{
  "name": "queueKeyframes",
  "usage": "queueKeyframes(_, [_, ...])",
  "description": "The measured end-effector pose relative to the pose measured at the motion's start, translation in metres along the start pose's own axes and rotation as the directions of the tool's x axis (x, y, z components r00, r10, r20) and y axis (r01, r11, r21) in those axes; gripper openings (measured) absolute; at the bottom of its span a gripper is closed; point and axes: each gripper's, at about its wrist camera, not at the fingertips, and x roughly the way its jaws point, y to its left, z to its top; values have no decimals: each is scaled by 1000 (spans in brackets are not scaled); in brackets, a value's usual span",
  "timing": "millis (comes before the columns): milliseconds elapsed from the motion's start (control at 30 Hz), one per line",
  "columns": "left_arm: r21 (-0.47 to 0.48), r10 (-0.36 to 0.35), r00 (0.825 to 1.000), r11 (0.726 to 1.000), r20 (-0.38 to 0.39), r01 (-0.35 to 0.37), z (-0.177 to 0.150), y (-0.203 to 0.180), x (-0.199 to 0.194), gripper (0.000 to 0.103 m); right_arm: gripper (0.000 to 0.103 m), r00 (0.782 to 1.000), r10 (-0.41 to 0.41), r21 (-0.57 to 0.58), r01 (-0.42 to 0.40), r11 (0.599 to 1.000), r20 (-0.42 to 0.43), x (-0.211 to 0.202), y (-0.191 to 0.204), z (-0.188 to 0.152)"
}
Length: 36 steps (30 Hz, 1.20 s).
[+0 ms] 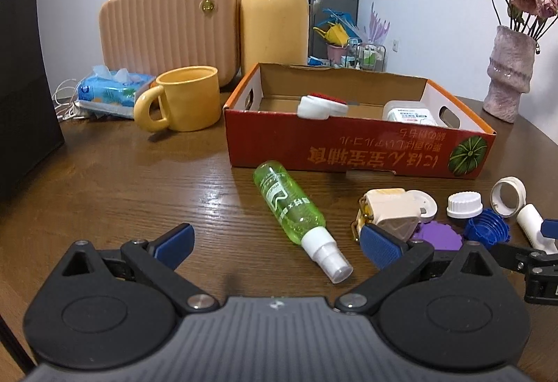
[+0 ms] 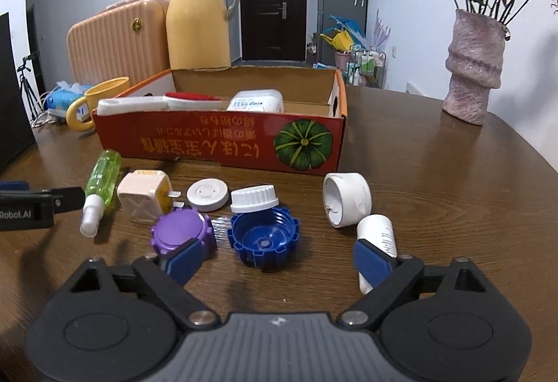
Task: Organize rigid objects
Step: 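Move both grippers down toward the loose caps and bottle on the table, then grasp the blue ribbed cap with the right gripper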
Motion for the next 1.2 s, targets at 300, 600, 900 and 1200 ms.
queueKeyframes(300, [-17,-10,1000,1000,-21,10,-2,5,4,103,72,999,3,-36,-4,999,-53,26,5,9])
queueKeyframes(600, [-22,-15,1000,1000,-23,14,-3,6,5,103,53,998,45,-22,-46,999,-53,38,7,10])
queueKeyframes(900, [-22,-11,999,1000,-45,10,-4,5,10,103,52,998,57,30,-58,998,36,19,-2,6])
queueKeyframes(1200, [-16,22,997,1000,-68,-23,-4,1,20,103,52,992,57,81,-66,995,114,4,-12,8])
